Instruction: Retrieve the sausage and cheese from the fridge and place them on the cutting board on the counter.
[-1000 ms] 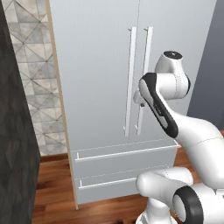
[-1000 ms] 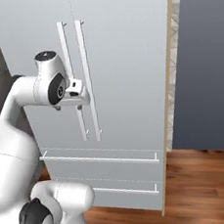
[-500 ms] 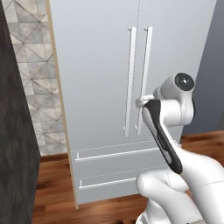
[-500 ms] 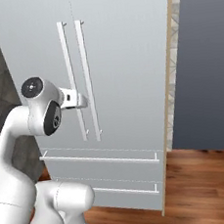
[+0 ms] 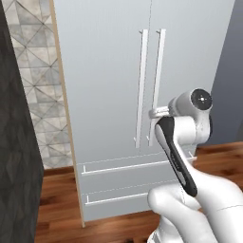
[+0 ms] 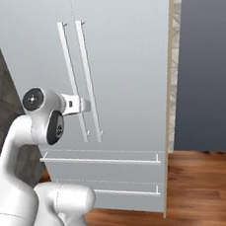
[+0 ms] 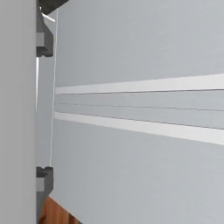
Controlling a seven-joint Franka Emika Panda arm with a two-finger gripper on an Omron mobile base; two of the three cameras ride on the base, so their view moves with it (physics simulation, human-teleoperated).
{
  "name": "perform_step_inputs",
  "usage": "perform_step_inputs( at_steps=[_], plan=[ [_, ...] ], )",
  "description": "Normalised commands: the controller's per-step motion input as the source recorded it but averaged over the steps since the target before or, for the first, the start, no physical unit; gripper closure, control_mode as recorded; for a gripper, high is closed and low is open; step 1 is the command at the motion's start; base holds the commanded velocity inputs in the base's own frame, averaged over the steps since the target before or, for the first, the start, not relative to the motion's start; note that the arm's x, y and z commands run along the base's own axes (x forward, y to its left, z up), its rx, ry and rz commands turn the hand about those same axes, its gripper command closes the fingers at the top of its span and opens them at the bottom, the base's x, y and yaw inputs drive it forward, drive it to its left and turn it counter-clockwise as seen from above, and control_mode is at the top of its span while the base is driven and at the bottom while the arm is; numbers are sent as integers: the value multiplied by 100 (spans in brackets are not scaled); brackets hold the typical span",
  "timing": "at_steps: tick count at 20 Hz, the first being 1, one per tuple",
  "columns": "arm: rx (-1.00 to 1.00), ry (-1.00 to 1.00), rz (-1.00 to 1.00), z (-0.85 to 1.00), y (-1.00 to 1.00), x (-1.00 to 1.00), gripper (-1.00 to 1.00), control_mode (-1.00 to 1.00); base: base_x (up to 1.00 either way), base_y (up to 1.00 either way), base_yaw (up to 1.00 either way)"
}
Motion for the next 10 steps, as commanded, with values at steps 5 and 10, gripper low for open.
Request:
perform_step_inputs(
  at_steps=[5, 10],
  plan=[
    [0, 0, 0, 7, -15, 25, -100, -100, 0, 0, 0],
    [0, 0, 0, 0, -2, 63, -100, -100, 0, 0, 0]
  ],
)
